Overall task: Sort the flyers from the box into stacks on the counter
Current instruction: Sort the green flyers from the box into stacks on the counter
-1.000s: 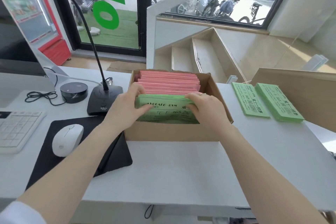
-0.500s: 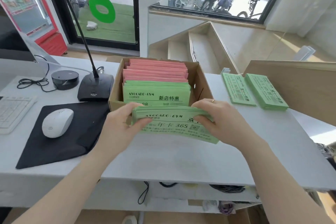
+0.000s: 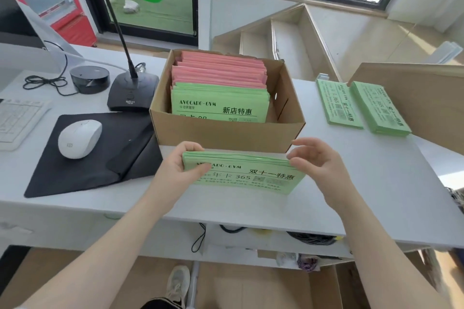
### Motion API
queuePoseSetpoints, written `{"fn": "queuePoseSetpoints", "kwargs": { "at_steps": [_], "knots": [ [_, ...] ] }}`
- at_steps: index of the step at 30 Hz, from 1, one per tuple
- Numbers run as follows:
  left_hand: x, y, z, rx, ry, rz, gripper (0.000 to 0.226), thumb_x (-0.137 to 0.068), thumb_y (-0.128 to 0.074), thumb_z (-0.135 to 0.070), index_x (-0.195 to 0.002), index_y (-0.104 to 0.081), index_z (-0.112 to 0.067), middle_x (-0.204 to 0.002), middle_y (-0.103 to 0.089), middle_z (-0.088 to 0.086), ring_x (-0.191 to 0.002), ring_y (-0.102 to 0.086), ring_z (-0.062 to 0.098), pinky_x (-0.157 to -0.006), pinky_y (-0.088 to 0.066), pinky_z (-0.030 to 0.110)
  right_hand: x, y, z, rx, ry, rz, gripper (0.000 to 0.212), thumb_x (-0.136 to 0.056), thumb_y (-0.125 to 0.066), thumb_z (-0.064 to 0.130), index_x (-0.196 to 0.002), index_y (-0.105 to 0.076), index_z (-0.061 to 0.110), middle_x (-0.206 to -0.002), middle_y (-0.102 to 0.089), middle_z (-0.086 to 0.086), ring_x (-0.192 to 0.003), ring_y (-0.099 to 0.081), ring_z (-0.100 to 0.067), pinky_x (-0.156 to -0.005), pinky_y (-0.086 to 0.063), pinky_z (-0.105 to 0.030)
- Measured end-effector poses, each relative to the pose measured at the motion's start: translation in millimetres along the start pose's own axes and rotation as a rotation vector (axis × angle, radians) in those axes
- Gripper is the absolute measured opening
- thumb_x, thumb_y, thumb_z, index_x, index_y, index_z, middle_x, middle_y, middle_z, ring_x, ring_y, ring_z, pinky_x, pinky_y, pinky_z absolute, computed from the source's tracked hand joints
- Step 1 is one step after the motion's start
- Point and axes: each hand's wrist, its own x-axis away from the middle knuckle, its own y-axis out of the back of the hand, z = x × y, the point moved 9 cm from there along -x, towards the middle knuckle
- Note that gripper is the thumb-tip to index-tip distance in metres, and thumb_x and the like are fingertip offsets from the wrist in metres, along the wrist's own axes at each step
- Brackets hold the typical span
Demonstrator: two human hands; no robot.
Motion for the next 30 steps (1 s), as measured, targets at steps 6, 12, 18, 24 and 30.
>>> {"fn": "queuePoseSetpoints", "kwargs": {
  "at_steps": [6,12,18,24,30],
  "knots": [
    [0.9,-10.4,6.8,0.048,0.007,-0.012,0.024,-0.087,-0.055,0.004,-0.098,-0.05,-0.017,-0.085,-0.071,-0.011,-0.084,-0.065,0.005,-0.078,-0.051,0.018,16.9,-21.3,-50.2,-0.283,-0.123,-0.033,0.039,-0.07,-0.064,0.009,-0.108,-0.059,0.019,-0.098,-0.071,0.002,-0.094,-0.064,-0.016,-0.076,-0.051,-0.022],
    [-5.3,-12.3,2.4,0.083,-0.016,0.024,0.027,-0.087,-0.053,0.005,-0.095,-0.051,-0.021,-0.095,-0.069,-0.001,-0.091,-0.065,0.01,-0.08,-0.049,0.018,16.0,-18.2,-37.2,-0.265,-0.061,-0.142,0.028,-0.082,-0.053,-0.015,-0.086,-0.058,0.012,-0.079,-0.072,0.008,-0.079,-0.066,-0.008,-0.067,-0.051,-0.017],
    [-19.1,-19.7,11.0,-0.014,0.0,0.116,0.025,-0.087,-0.054,0.004,-0.097,-0.053,-0.019,-0.094,-0.07,-0.007,-0.092,-0.064,0.009,-0.085,-0.047,0.025,22.4,-9.4,-53.0,-0.216,-0.122,-0.226,0.016,-0.083,-0.057,-0.009,-0.093,-0.058,0.003,-0.081,-0.072,0.008,-0.08,-0.066,-0.008,-0.07,-0.05,-0.018],
    [-33.3,-18.3,-4.3,-0.152,-0.129,0.102,0.035,-0.081,-0.067,-0.007,-0.082,-0.061,-0.041,-0.087,-0.069,-0.012,-0.086,-0.062,0.008,-0.086,-0.049,0.028,20.7,8.6,-45.8,-0.163,-0.115,-0.325,0.024,-0.077,-0.064,-0.011,-0.081,-0.057,0.012,-0.076,-0.069,0.004,-0.075,-0.064,-0.009,-0.068,-0.051,-0.017],
    [-34.9,-65.7,-75.6,-0.434,-0.569,0.187,0.02,-0.077,-0.066,-0.016,-0.092,-0.062,-0.029,-0.082,-0.061,-0.032,-0.079,-0.055,-0.015,-0.072,-0.038,0.0,25.5,52.8,-17.4,0.304,-0.048,-0.454,0.034,-0.075,-0.073,0.005,-0.092,-0.056,0.03,-0.098,-0.062,0.002,-0.089,-0.056,-0.01,-0.084,-0.045,-0.026]
  ]
}}
